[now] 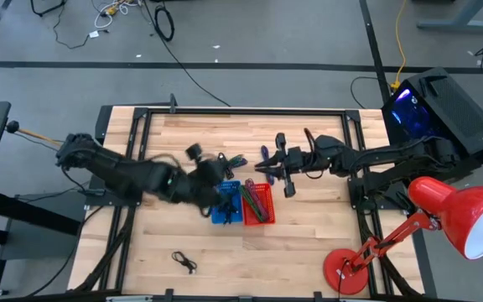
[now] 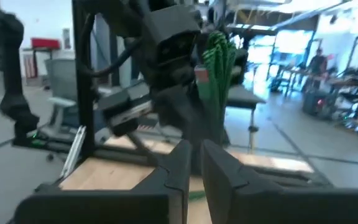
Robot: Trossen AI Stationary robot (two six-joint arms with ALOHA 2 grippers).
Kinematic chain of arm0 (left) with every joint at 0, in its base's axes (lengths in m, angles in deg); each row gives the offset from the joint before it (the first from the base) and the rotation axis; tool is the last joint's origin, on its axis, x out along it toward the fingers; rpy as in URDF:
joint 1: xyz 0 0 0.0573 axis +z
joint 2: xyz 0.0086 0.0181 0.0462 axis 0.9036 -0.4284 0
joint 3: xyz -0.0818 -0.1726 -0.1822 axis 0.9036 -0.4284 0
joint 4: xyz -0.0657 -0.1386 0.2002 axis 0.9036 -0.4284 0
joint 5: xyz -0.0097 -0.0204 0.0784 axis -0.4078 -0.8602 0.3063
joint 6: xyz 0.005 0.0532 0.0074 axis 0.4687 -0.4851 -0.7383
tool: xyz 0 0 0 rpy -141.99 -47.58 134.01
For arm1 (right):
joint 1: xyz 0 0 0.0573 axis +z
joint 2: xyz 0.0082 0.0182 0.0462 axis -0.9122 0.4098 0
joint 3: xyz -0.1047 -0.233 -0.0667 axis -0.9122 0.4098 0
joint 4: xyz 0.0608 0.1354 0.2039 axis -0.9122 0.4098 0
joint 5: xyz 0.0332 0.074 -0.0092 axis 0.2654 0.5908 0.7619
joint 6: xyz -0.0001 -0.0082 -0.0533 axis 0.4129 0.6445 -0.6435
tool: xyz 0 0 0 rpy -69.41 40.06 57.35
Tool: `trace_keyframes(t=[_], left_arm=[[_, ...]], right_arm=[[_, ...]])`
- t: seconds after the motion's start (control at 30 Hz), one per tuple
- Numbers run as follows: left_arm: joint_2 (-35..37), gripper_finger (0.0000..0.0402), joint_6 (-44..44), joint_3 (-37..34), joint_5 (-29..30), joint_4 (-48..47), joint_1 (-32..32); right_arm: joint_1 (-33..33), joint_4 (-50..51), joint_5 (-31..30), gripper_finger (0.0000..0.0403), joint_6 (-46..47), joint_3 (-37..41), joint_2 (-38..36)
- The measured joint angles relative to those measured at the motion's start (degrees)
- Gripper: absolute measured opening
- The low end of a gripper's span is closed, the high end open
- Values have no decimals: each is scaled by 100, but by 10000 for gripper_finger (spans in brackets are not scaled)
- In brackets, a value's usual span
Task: Pick & Place USB Port
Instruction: Put the black and green USB cable into the red basket
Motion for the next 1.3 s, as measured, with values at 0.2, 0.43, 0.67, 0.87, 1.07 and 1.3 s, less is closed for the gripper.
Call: trace_keyframes(t=[0.2, 0.43, 0.67, 0.87, 1.07, 1.3], left_arm=[[0, 19, -1645, 0, -1637, 1752, 707], [-17, 19, -1969, -2, -2533, 2257, 1139], [-170, 19, -2118, 2, -2920, 2741, 1343], [-406, 19, -2129, -6, -3208, 3116, 1349], [-527, 19, -2113, -2, -3173, 3141, 1398], [-520, 76, -2087, -2, -2834, 2962, 1388]], right_arm=[[-2, -264, -593, 49, -303, 0, -4], [-7, -377, -689, 112, -445, 0, -2], [-13, -697, -807, 175, -454, 2, -4], [-12, -712, -1279, 189, -455, 2, 2], [61, -478, -1566, 85, -457, 2, 4], [51, -333, -1555, 11, -474, 0, 4]])
